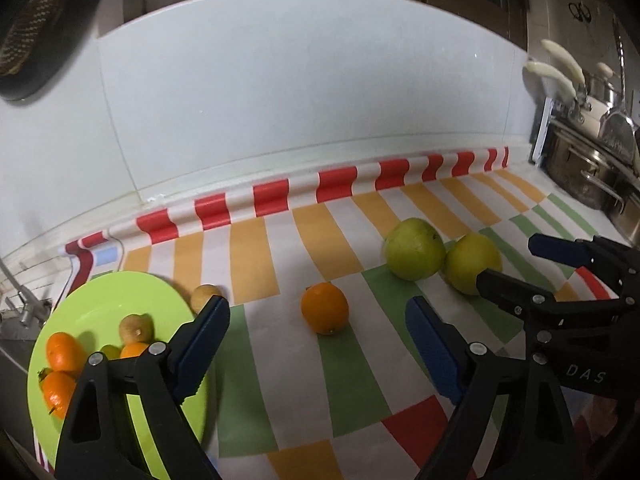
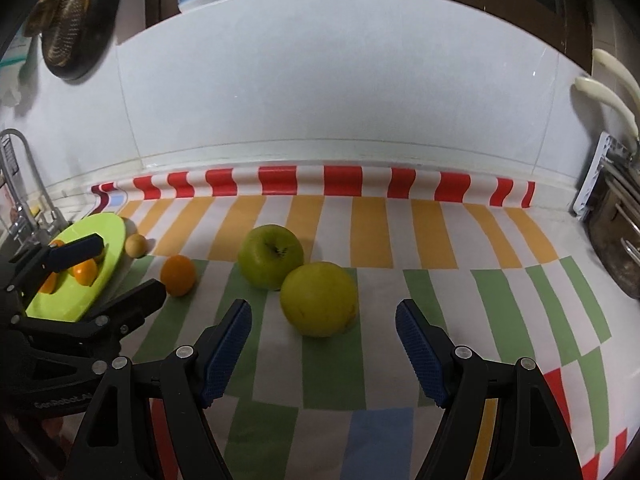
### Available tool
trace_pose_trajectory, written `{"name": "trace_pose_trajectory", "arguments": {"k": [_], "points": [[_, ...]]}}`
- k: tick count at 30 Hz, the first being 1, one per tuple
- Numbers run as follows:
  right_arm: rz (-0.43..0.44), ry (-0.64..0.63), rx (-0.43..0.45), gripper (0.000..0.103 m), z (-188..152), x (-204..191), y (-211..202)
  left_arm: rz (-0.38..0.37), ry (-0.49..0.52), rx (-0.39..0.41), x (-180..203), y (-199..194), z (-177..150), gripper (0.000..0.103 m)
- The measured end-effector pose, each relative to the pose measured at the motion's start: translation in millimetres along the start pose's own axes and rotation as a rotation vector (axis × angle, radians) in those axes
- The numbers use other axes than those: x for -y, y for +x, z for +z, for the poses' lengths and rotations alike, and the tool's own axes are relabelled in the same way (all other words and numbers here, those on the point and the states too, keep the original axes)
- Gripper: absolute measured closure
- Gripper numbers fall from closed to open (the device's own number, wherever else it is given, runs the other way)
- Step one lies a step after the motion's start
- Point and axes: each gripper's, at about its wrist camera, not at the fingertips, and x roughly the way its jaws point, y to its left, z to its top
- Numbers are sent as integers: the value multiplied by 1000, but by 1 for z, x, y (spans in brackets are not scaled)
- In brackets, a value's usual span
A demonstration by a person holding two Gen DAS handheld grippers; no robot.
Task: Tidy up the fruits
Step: 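Close the left tool on a mandarin while the right tool grasps the large yellow-green pomelo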
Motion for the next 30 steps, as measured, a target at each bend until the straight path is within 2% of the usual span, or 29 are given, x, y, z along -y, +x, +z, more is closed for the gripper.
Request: {"name": "trace_pose_trajectory", "arguments": {"k": [5,8,10,14,18,21,30], "points": [[-4,-7,-28,28,2,-1,14,-23,1,-35,-2,15,4,23],[0,-9,-47,28,3,-1,21,-43,-5,-55,-5,23,6,35],[5,2,-65,34,3,1,27,-55,-7,-68,-5,26,7,39],[22,24,-85,36,4,3,33,-75,-2,-87,-4,34,9,50],[35,34,-99,46,4,3,39,-89,-7,-111,-3,41,10,64],[39,38,-109,49,4,3,43,-96,-18,-121,-4,43,11,71],[22,49,-93,52,2,4,38,-102,-19,-109,-4,37,11,71]]}}
